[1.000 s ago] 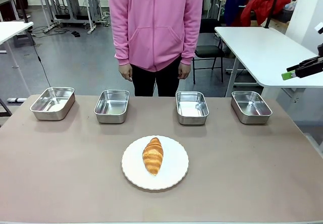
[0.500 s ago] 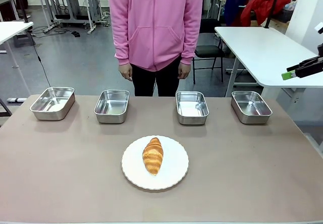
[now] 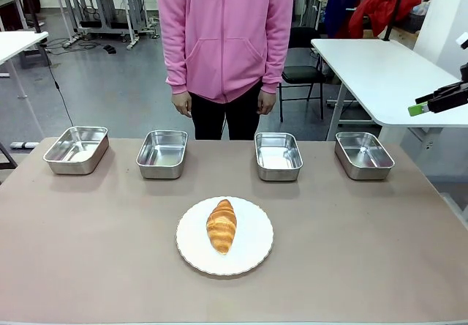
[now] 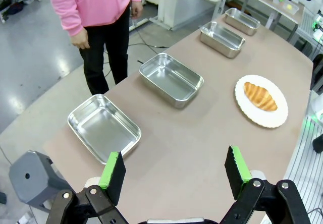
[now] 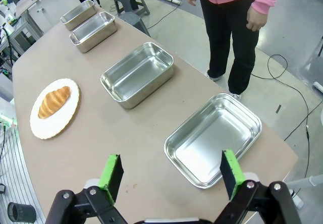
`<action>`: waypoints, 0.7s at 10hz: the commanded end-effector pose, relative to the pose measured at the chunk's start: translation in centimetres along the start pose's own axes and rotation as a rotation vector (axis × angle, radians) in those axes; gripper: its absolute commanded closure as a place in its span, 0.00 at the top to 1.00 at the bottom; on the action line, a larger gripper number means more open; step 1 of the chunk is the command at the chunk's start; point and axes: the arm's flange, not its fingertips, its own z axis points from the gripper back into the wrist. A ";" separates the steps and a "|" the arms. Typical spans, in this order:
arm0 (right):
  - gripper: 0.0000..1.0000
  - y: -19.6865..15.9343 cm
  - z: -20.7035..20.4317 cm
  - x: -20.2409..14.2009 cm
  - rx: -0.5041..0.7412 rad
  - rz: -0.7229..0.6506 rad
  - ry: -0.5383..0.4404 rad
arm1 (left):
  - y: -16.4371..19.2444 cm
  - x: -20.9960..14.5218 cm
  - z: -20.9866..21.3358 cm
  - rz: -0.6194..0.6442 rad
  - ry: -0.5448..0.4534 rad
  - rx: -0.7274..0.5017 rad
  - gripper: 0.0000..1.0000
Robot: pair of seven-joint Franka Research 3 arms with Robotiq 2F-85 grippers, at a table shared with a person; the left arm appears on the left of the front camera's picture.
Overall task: Place the bread in the container.
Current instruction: Place the Butter Roll into the Airtight Container indicated by the human.
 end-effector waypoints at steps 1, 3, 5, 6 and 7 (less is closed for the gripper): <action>1.00 0.0 -0.1 0.1 -0.003 0.001 -0.001 | -0.2 0.2 0.1 -0.006 -0.011 -0.001 1.00; 1.00 0.0 -0.1 0.1 -0.003 0.001 -0.001 | -0.2 0.2 0.1 -0.006 -0.011 -0.001 1.00; 1.00 0.0 -0.1 0.1 -0.003 0.001 -0.001 | -0.2 0.2 0.1 -0.006 -0.011 -0.001 1.00; 1.00 0.0 -0.1 0.1 -0.003 0.001 -0.001 | -0.2 0.2 0.1 -0.006 -0.011 -0.001 1.00; 1.00 0.0 -0.1 0.1 -0.003 0.001 -0.001 | -0.2 0.2 0.1 -0.006 -0.011 -0.001 1.00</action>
